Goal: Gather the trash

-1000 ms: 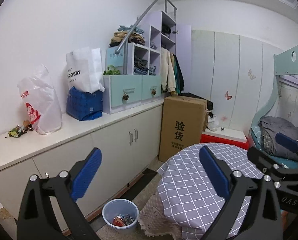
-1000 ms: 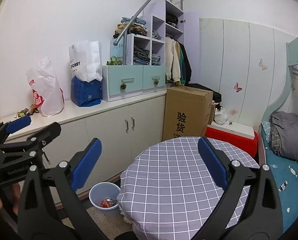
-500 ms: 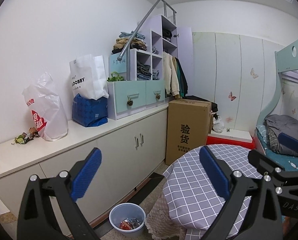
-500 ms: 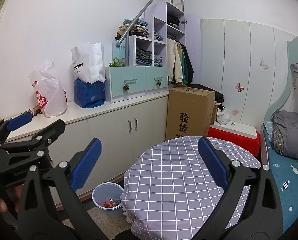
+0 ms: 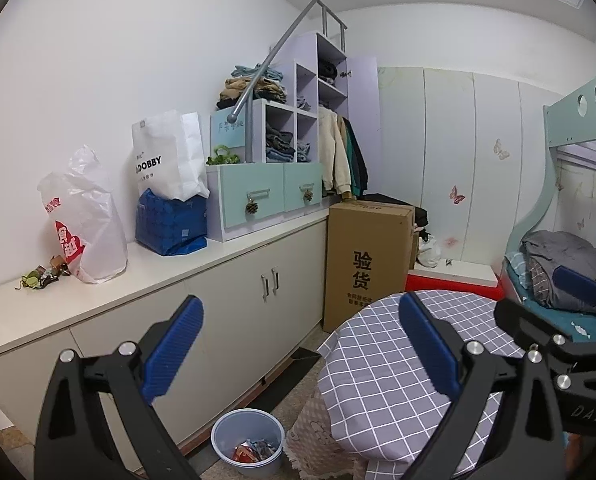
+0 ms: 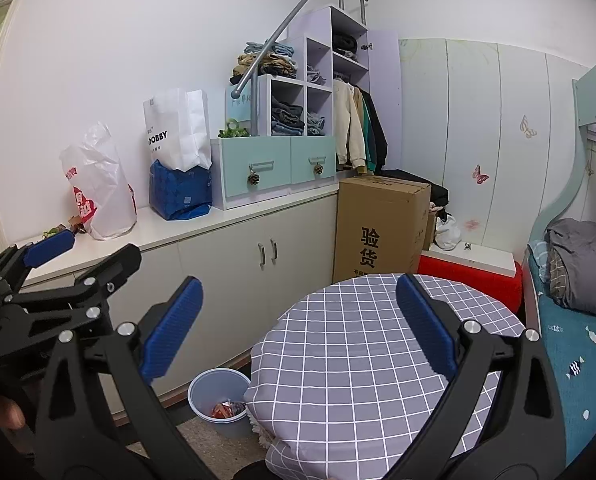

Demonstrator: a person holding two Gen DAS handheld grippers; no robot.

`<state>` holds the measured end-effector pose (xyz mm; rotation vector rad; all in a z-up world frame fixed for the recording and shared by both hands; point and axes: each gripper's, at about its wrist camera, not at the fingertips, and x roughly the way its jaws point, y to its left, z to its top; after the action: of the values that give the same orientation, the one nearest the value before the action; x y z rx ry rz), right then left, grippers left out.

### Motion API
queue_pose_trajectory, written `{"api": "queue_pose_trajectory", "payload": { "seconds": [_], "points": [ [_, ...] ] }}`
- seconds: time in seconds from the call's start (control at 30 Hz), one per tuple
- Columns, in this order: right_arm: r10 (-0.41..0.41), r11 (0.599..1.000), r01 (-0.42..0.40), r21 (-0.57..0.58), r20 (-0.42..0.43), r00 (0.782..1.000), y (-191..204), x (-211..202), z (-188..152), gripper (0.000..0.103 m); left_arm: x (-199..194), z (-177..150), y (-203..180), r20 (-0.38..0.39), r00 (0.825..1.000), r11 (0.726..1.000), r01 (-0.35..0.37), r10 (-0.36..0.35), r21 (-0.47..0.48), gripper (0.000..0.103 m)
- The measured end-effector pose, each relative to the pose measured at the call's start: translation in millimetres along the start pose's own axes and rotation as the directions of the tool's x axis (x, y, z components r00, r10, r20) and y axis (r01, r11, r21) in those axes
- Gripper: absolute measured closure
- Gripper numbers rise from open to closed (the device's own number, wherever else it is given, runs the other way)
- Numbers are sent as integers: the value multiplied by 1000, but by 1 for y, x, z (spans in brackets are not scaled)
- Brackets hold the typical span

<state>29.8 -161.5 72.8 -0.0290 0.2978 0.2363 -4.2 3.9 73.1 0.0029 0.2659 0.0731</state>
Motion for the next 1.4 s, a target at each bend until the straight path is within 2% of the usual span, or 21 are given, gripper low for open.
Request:
{"api": "queue_pose_trajectory", "payload": {
  "seconds": [1.4],
  "points": [
    [1, 1000, -1, 0, 7, 1000, 6, 0, 2, 8, 3, -2, -4, 3, 1000, 1000, 15, -15, 6, 7]
  ]
}}
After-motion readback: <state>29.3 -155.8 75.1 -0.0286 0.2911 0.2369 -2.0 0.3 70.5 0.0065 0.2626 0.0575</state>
